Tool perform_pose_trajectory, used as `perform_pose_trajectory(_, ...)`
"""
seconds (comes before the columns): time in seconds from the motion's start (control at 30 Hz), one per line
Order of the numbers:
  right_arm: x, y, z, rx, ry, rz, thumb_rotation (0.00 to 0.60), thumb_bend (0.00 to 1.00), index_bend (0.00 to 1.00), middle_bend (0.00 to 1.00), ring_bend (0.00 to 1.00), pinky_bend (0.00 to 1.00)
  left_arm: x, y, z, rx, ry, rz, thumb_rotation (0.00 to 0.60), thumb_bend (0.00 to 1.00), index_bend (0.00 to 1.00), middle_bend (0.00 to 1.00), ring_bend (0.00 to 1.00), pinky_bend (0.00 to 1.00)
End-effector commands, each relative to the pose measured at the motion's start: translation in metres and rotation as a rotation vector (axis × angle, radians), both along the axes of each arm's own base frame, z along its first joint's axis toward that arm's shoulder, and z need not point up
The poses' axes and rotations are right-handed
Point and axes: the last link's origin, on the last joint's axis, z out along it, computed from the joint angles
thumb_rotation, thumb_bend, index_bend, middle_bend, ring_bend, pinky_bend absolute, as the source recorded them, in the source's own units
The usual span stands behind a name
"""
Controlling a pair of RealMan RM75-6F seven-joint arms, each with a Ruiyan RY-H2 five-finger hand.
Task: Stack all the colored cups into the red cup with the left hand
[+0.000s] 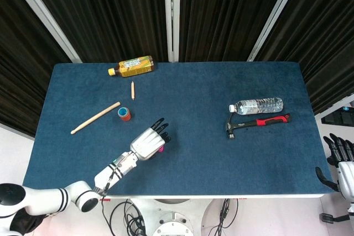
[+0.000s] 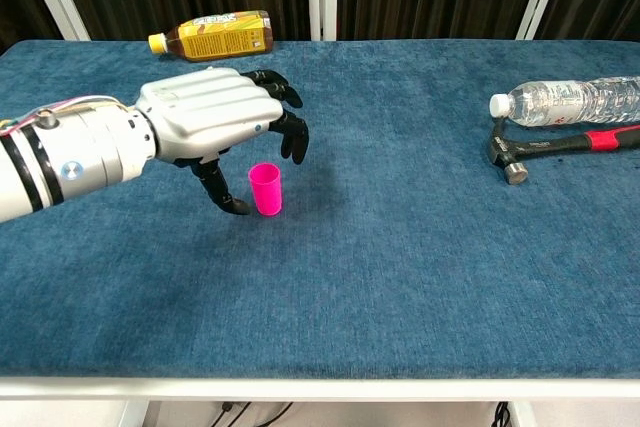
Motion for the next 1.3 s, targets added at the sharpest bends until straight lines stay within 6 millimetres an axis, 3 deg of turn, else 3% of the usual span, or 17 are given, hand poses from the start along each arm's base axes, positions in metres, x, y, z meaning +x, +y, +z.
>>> perform_pose_trajectory(0.03,-0.001,0.000,0.000,-0.001,-0.002,-0.002,0.600,0.31,0.00,0.00,0.00,0.00,-0.003,0.000,-0.004,0.001,0.009,-0.007,0.600,0.14,0.41,0.38,0.10,0.01)
perform_pose_trajectory(1.03,-0.006,-0.001,-0.002,0.012,0.002,-0.024,0.600,0.31,0.00,0.00,0.00,0.00,-0.003,0.005,-0.005,0.017,-0.013,-0.004,0.600,0.24,0.52,0.49,0.17,0.03)
perform_pose_trajectory(1.3,-0.006,-0.001,-0.001,0.008,0.002,-0.024,0.600,0.31,0.00,0.00,0.00,0.00,0.007,0.008,0.018,0.075,-0.048,-0.032,0.600,0.24,0.53,0.49,0.18,0.03)
